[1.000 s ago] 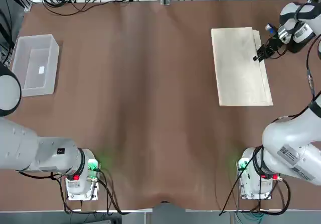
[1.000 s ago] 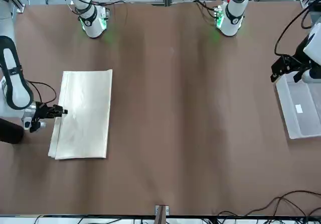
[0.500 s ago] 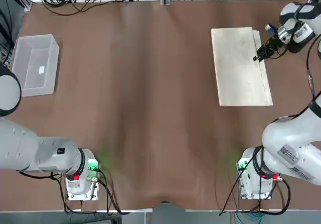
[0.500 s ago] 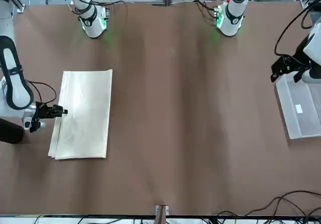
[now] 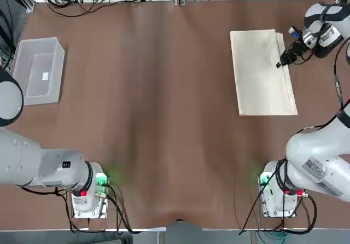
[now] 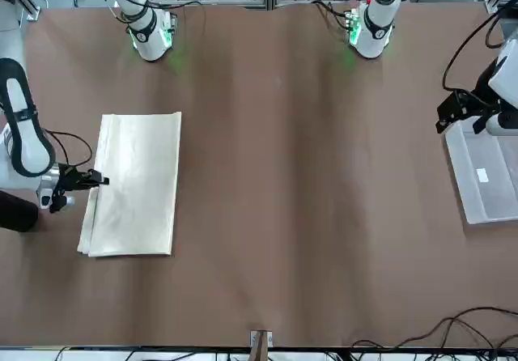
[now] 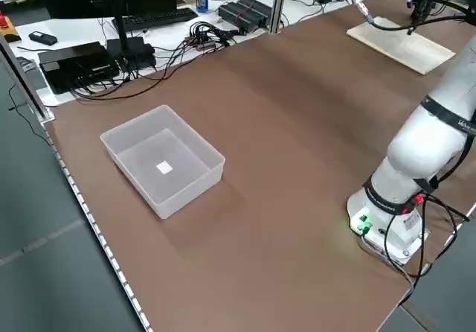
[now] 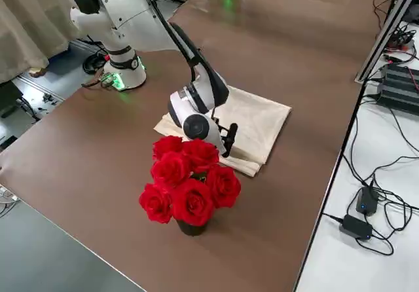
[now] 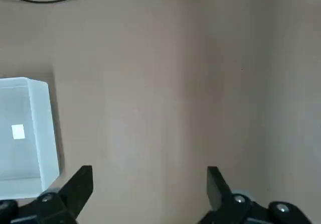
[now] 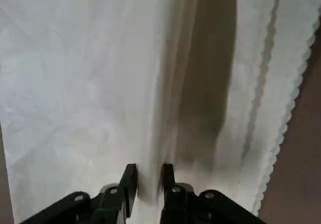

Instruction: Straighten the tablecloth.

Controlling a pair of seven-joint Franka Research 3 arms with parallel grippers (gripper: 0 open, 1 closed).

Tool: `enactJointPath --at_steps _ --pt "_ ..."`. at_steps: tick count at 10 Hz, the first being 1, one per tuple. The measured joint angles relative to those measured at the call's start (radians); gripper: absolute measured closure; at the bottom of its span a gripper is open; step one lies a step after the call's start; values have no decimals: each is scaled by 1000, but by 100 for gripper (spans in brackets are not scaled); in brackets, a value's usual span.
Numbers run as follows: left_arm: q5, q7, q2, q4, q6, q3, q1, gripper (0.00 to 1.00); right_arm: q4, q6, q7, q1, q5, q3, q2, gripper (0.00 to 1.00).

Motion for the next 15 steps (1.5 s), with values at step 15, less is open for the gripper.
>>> enactJointPath --at_steps 15 --pt "0 0 2 0 0 0 0 0 49 -336 84 87 114 72 -100 98"
